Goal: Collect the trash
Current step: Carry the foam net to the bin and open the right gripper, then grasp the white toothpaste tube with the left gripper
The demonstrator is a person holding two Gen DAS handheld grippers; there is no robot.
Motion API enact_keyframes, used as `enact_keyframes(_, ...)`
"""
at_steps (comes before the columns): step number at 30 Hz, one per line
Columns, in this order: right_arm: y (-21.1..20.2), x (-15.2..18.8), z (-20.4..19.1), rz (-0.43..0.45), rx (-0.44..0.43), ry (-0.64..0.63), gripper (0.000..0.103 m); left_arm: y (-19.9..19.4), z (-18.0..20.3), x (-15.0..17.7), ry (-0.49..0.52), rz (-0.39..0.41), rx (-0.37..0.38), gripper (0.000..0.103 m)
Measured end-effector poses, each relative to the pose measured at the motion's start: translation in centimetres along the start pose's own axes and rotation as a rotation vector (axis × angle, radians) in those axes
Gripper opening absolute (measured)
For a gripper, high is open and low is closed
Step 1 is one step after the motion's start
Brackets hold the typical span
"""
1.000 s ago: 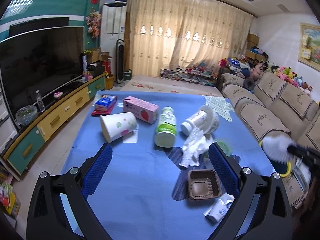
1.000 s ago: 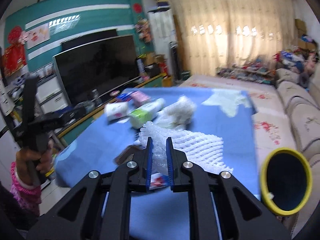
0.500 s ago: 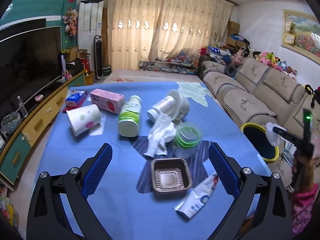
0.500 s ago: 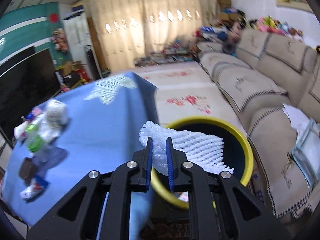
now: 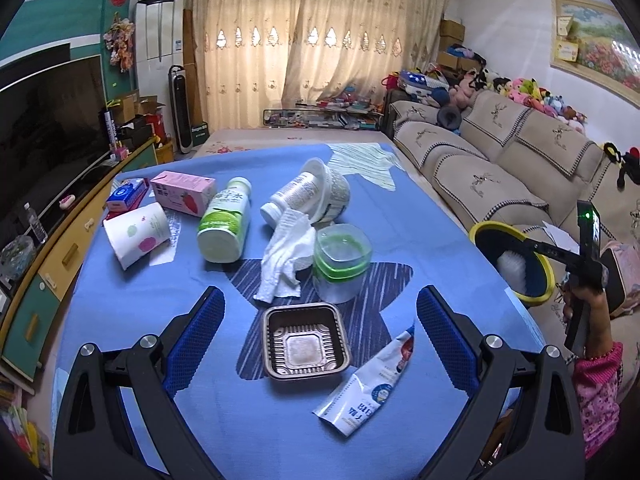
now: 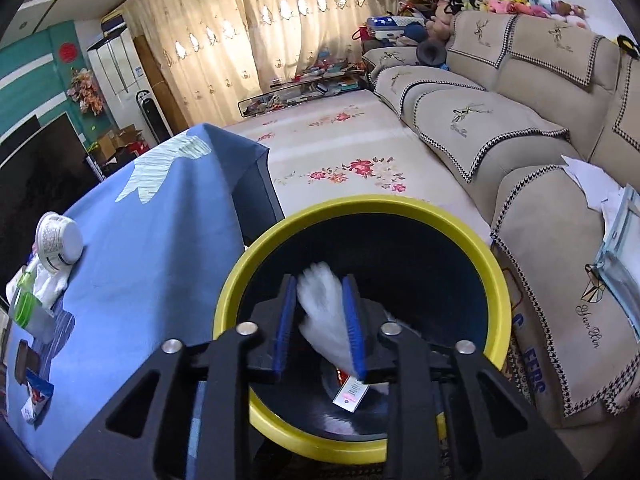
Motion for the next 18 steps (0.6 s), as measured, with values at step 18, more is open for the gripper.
enact_keyframes(18,-1.8,0.9,-0.3,0.017,-0.085,0.020,0.039,3.2,3.0,7.4,0.145,-0.249,0.098,0.093)
Point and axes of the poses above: each gripper's, at about its wrist camera, not at the fingertips, and y roughly the way its jaws point, z to its right, x to its underside, the point moved 2 cm from there along y, roughly the way its jaws point, and after that the axes turned 10 degrees about z, right-handed, at the moved point
